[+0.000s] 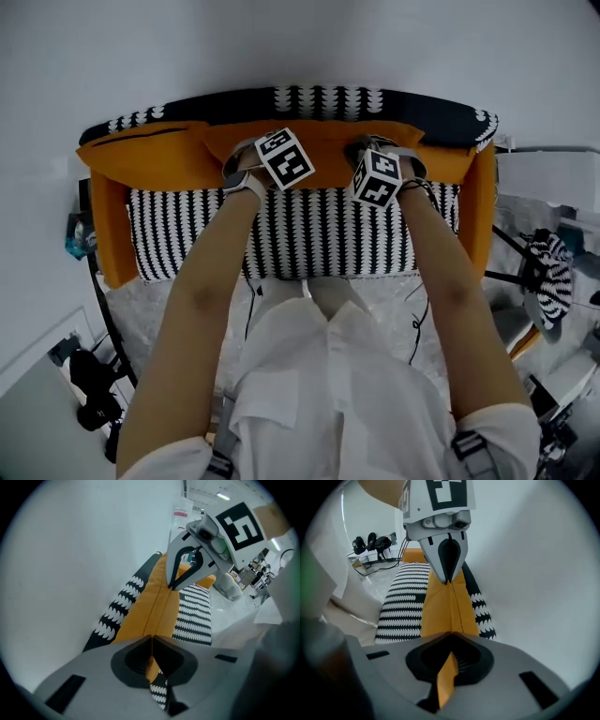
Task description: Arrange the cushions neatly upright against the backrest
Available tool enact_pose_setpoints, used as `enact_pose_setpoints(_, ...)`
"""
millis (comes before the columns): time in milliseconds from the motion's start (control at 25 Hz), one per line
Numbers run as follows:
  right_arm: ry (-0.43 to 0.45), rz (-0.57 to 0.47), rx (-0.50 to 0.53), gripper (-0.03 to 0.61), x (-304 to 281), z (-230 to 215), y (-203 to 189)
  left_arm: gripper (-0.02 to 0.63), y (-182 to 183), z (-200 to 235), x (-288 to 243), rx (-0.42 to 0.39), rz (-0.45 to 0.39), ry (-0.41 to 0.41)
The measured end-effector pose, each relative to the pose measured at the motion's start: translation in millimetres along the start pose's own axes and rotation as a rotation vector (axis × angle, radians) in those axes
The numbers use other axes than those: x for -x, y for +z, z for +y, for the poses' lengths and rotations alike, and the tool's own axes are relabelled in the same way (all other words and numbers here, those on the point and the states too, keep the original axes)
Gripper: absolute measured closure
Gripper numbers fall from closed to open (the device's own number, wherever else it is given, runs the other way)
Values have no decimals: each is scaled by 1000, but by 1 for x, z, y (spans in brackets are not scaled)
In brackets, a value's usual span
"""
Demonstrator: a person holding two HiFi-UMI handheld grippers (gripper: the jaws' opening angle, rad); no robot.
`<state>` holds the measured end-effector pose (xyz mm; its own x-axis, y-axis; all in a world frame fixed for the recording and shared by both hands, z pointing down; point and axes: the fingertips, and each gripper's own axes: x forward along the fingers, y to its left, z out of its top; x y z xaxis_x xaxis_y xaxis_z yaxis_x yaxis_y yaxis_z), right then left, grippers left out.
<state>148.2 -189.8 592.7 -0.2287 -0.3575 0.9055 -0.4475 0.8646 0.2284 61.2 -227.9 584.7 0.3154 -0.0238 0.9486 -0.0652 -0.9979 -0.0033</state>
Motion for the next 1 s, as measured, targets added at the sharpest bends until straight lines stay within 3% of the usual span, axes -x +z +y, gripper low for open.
enact_pose_setpoints(240,9,39,-5,558,-34,-7,-12,591,-7,14,-30,78,14,-19)
enact_pose_setpoints(520,-11,42,-83,555,-53,-24,-19,580,-3,33,-46,138,-38,43)
enact_pose_setpoints(720,-41,46,-94,540,-59,-31,-18,502,-7,44,-52,252,-69,51)
enact_pose_setpoints(1000,-62,46,-109,498,-57,-33,-17,430,-5,39,-57,237,-70,67)
